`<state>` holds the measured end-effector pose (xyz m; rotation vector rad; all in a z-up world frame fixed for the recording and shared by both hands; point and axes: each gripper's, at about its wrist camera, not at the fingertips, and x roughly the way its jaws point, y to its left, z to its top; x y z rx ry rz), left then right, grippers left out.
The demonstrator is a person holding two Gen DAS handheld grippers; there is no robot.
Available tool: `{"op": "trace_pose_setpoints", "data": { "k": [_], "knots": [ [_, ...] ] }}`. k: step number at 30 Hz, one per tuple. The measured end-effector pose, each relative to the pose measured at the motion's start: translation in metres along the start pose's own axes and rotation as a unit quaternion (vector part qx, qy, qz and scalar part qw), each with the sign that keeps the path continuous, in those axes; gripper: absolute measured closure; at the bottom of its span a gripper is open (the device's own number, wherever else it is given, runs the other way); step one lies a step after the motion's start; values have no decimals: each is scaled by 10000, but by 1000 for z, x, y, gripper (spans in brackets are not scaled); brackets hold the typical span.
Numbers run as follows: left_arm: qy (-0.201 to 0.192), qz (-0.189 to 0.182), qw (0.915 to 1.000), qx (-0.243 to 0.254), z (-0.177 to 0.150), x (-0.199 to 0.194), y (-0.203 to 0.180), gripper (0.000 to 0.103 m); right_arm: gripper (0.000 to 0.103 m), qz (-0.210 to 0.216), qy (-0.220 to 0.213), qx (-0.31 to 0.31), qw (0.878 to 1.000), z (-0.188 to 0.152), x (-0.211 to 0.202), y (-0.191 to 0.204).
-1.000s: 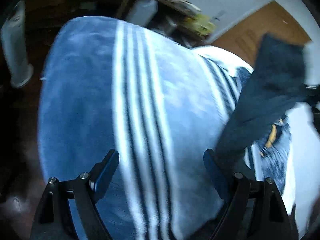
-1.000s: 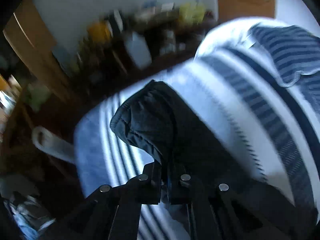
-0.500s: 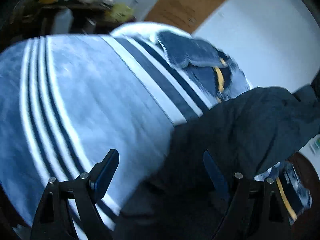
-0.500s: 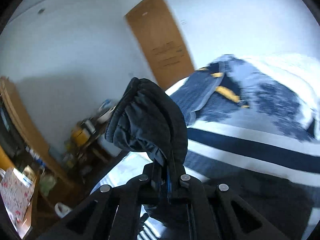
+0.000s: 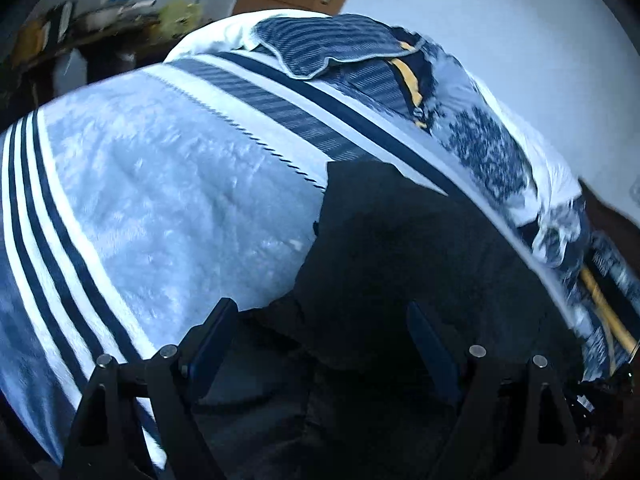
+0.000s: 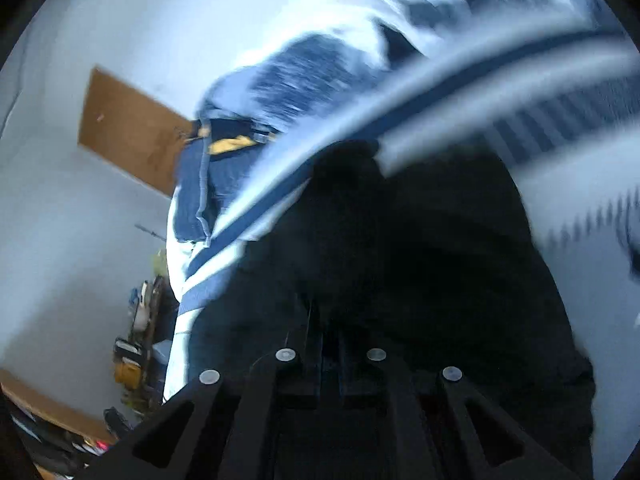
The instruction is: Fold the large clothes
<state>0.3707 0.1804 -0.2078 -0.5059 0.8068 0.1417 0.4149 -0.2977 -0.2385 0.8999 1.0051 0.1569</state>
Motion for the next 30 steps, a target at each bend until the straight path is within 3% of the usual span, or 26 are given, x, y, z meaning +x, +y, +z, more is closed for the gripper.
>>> {"op": "trace_pose_setpoints", "data": {
  "k": [1,3,4,5,7,10,13,15,18,21,22,23,24,25,28,30],
  "knots": [
    [-3,31,10000,90,2,-3,-2,16,88,166,133,207,9996,0,7,-12],
    [-48,82,9999,141,7,-9,-6,16,60,251,-42,30,9997,-8,-5,-14],
    [-55,101,9998,155,11,-11,-8,16,25,234,-202,-114,9995,-10,-14,-12],
    [-46,102,9998,167,15,-11,-10,16,15,237,-385,-226,9987,-11,-23,-7],
    [122,217,9989,408,28,-3,-20,16,15,437,-520,-423,9968,-12,-33,0],
    [492,410,9936,930,46,22,-38,16,19,182,-525,-418,9976,-1,-27,-3],
    [786,769,9870,1173,53,55,-47,16,93,-230,-308,-136,9992,4,-17,-14],
    [912,932,9839,1223,51,73,-46,16,94,-326,-449,-100,9984,1,-30,-22],
    [1187,989,9804,1220,48,93,-44,16,94,-884,-445,-146,9950,-2,-32,-38],
    [931,978,9831,1235,62,74,-45,16,89,-504,44,215,9985,4,-30,-50],
    [747,876,9861,1202,70,64,-43,16,78,-486,-56,70,9988,8,-41,-45],
    [652,801,9879,1159,77,58,-40,16,42,-484,-213,-142,9985,10,-54,-37],
    [596,744,9894,1092,85,56,-37,16,18,-439,-535,-374,9969,11,-77,-27],
    [601,725,9901,1039,94,57,-33,16,5,-389,-782,-515,9949,14,-92,-22],
    [784,703,9898,959,110,77,-25,16,5,-155,-503,-734,9959,47,-91,-17],
    [1067,426,9897,855,114,99,-22,16,5,-119,-255,-733,9969,77,-68,-20]
  ]
}}
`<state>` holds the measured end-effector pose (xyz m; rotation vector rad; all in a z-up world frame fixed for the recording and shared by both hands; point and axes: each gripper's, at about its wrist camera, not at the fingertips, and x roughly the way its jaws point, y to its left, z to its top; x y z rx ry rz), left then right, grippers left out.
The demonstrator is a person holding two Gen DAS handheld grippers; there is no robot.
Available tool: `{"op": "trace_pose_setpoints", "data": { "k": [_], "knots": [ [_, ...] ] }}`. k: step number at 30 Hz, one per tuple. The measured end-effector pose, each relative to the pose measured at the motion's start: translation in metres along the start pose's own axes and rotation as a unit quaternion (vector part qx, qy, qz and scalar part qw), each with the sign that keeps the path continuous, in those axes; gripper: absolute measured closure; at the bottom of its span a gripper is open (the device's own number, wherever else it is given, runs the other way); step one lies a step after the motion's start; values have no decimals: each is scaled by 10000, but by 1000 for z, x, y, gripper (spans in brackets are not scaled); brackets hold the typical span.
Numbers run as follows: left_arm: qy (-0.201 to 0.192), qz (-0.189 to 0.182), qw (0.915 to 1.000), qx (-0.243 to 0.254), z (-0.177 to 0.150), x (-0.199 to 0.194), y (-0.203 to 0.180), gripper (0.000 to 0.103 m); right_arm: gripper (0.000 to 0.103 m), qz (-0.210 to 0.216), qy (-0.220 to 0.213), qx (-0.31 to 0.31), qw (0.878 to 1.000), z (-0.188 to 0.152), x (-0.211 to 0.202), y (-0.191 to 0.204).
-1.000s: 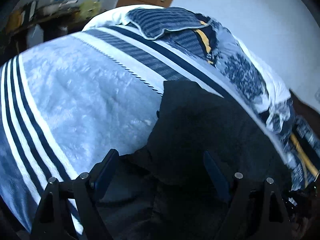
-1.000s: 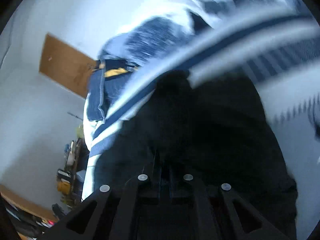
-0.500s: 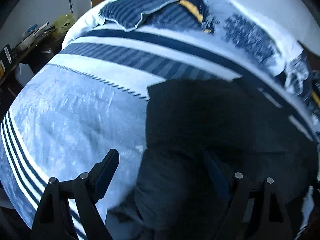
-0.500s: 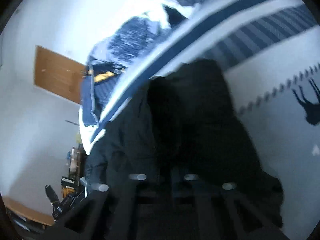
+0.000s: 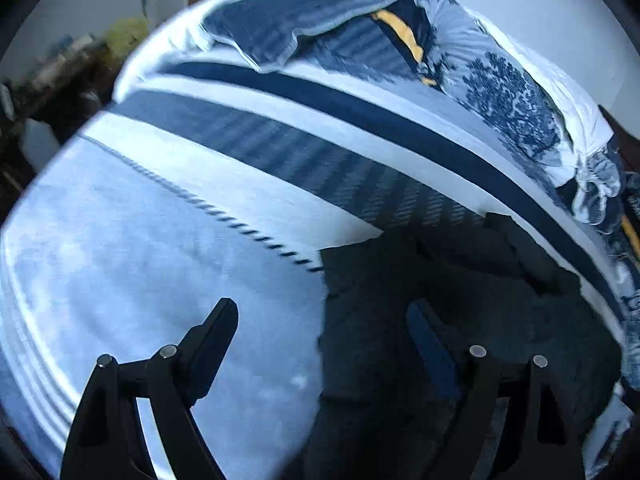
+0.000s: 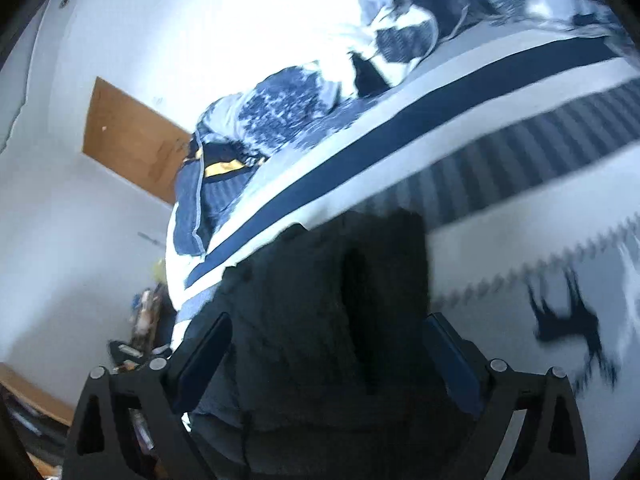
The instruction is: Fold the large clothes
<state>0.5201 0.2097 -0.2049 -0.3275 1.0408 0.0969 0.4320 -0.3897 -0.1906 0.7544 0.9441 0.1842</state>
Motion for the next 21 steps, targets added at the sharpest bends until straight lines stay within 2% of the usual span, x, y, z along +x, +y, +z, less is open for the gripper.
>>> {"op": "trace_pose_setpoints", "data": {
  "k": [3,6,9,12,13,14,15,16,17,19,21],
  "knots": [
    [535,-464,9973,-181,11,37,5,16,5,-122,733,367,9966,44,61,-35],
    [666,-789,9933,-510,20,58,13,16,5,39,1263,758,9891,74,114,-54],
    [1089,-1239,9840,-669,24,84,15,16,5,219,1563,533,9860,85,151,-51],
    [1058,-1170,9865,-449,30,90,7,16,7,134,1830,72,9830,92,180,-39],
    [1054,-1119,9874,-372,32,90,3,18,16,2,1927,-139,9812,94,188,-31],
    [1029,-1102,9880,-327,32,90,-1,18,39,-172,1996,-329,9792,93,189,-28],
    [1025,-1219,9869,-262,31,90,-6,27,57,-263,2144,-389,9756,90,192,-26],
    [1079,-1271,9859,-147,28,91,-13,47,77,-236,2298,-339,9724,85,195,-27],
    [1112,-1179,9868,-25,26,91,-20,55,80,-284,2397,-450,9694,78,196,-24],
    [1035,-1289,9862,0,24,86,-28,85,92,-424,2406,-759,9667,72,192,-13],
    [727,-1342,9883,35,27,68,-34,94,96,-635,2092,-685,9734,71,175,-4]
  ]
}}
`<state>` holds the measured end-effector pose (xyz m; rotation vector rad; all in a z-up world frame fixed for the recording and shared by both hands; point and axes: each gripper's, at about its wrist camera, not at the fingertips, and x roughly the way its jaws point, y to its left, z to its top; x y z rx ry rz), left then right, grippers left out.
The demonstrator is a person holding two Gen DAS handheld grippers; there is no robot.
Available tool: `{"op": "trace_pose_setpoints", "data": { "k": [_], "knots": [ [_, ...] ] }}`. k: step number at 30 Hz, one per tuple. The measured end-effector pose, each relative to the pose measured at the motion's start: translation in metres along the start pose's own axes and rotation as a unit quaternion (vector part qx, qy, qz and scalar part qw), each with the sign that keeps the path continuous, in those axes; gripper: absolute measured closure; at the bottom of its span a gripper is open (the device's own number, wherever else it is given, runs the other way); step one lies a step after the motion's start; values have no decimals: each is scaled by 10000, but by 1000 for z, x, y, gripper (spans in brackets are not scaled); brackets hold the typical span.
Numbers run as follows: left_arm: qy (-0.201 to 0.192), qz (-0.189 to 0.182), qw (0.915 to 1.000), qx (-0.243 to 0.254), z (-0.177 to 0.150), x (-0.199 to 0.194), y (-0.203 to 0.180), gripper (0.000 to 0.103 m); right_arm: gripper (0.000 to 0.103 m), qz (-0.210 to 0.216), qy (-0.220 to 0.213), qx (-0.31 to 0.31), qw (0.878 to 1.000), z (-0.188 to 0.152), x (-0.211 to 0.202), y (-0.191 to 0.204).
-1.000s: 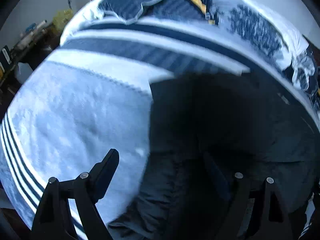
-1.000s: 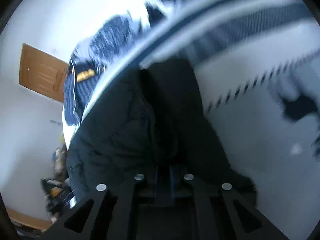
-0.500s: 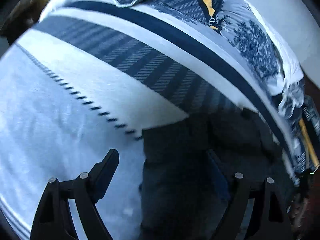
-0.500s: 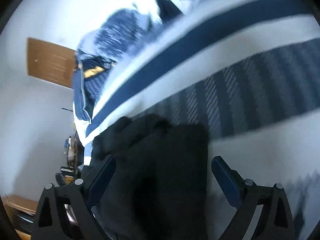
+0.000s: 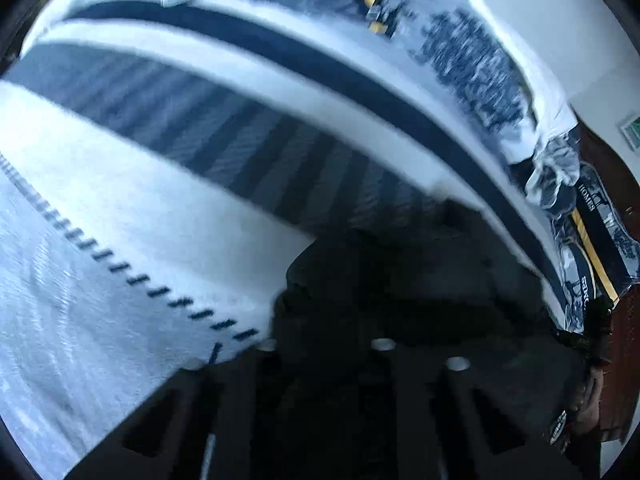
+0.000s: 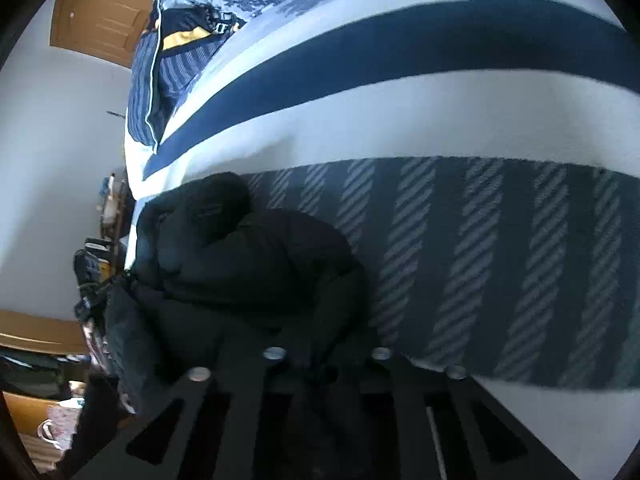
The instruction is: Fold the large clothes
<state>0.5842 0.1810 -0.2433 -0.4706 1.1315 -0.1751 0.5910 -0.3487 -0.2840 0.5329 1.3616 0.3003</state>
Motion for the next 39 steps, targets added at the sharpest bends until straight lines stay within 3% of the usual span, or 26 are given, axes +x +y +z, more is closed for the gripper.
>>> {"op": "trace_pose_setpoints", "data": {
  "k": [2,7,10,15,18,20,24,26,27,28,29,30,32,35,39],
  "knots": [
    [-354,-18,9993,138,7,-22,-14,96,97,-254,-338,-92,9991,-2,-16,10],
    [-1092,392,9912,643,35,-77,-66,98,99,-766,-1245,-472,9881,6,-79,62],
    [-1541,336,9844,783,63,-106,-88,98,99,-811,-1691,-566,9806,23,-116,86],
    [-2096,129,9732,939,115,-118,-112,98,99,-755,-2397,-711,9653,61,-166,113],
    [-2352,140,9663,1037,140,-108,-119,97,99,-866,-2700,-749,9560,97,-167,125],
    [-2339,259,9666,1015,154,-87,-117,94,99,-924,-2827,-714,9521,116,-159,119],
    [-1881,841,9729,1047,162,-28,-93,70,91,-1090,-2599,-506,9581,145,-114,85],
    [-1962,1061,9703,935,154,-23,-69,66,68,-1263,-2236,-170,9663,151,-84,56],
    [-2078,1161,9679,804,149,-29,-54,54,63,-1495,-2078,166,9665,150,-73,36],
    [-2184,1192,9659,711,142,-37,-41,36,58,-1552,-2083,317,9652,145,-71,26],
    [-2352,1169,9631,578,131,-52,-26,31,57,-1402,-2210,412,9643,135,-76,17],
    [-2475,1164,9605,511,121,-65,-18,30,54,-1237,-2311,444,9640,122,-83,13],
    [-2552,1091,9591,552,96,-95,-10,29,37,-1070,-2509,410,9612,89,-104,20],
    [-2506,1058,9595,738,38,-148,-1,27,34,-905,-2659,-10,9597,18,-140,55],
    [-2477,859,9610,886,-62,-217,-4,9,31,-557,-2688,-286,9611,-102,-177,103]
  ]
}}
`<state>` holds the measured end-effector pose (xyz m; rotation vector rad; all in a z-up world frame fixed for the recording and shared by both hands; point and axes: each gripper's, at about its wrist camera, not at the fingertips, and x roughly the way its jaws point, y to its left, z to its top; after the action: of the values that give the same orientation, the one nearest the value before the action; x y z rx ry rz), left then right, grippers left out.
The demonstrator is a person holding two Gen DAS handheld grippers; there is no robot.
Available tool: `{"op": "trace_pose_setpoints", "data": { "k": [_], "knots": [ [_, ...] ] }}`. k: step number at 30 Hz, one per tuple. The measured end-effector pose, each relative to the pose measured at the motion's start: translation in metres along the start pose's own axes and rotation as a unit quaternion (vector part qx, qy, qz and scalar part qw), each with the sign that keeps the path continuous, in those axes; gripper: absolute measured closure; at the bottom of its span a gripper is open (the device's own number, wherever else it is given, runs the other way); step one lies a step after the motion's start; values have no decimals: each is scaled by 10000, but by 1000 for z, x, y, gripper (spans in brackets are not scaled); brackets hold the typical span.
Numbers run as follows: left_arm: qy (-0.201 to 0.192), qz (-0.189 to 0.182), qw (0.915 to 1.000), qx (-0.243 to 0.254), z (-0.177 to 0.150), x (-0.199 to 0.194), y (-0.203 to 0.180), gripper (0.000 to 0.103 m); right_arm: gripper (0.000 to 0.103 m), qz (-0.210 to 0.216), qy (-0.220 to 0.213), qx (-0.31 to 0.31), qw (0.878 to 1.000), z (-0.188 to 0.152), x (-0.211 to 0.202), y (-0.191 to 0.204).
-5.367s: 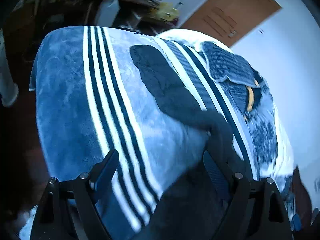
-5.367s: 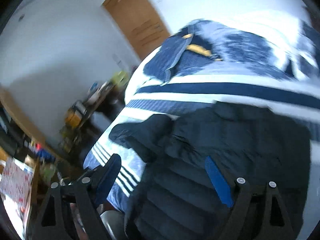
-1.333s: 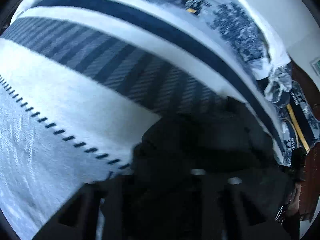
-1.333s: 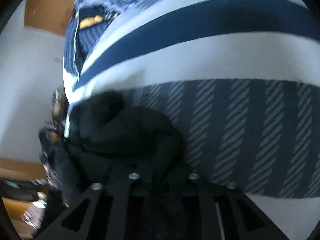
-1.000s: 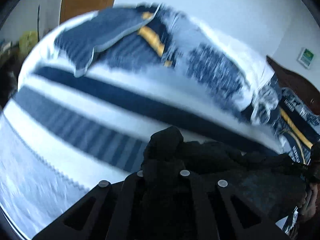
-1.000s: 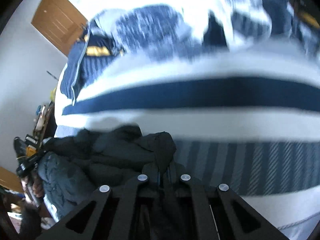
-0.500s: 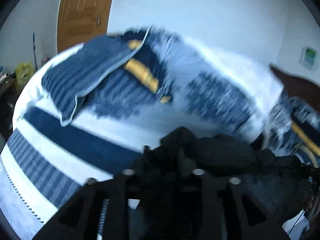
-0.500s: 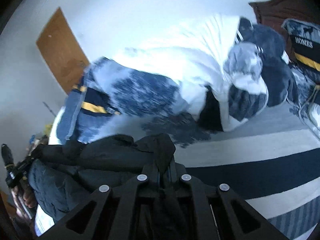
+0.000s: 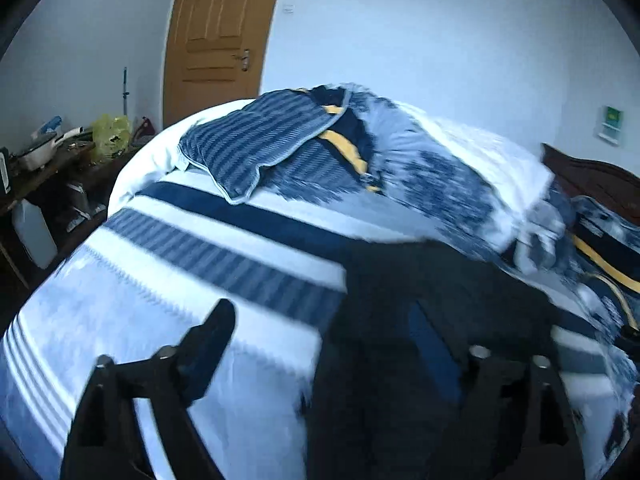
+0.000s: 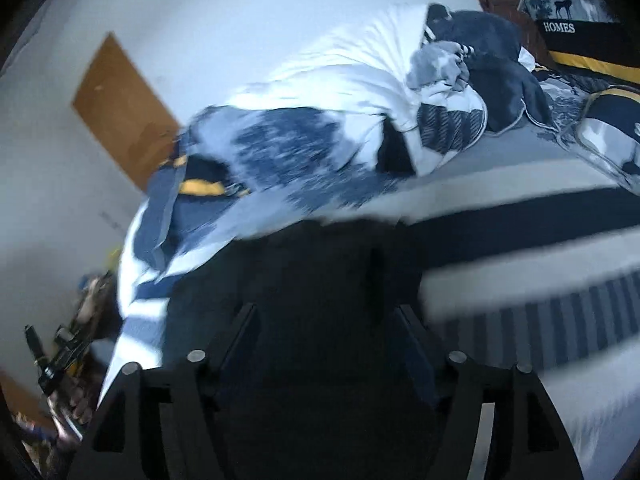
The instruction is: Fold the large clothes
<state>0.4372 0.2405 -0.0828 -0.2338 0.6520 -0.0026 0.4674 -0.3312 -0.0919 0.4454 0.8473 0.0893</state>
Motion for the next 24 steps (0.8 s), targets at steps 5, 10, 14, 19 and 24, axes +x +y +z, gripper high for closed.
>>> {"op": "trace_pose_setpoints", "data": {
  "k": [5,10,14,19,24],
  "knots": [
    [439,97,9990,29,-91,-77,-13,5,23,349,-155,100,9992,-101,-94,34],
    [1093,40,9938,-221,-182,-67,-7,5,20,176,114,429,9989,-201,-107,25],
    [1206,317,9921,-121,-225,-59,-5,5,21,66,475,943,9944,-278,-89,-3],
    [1442,65,9890,-314,-229,-49,-3,5,21,-179,520,936,9941,-310,-90,1],
    [1880,53,9802,-624,-244,-24,4,5,21,-770,491,537,9944,-305,-75,14]
  ]
}}
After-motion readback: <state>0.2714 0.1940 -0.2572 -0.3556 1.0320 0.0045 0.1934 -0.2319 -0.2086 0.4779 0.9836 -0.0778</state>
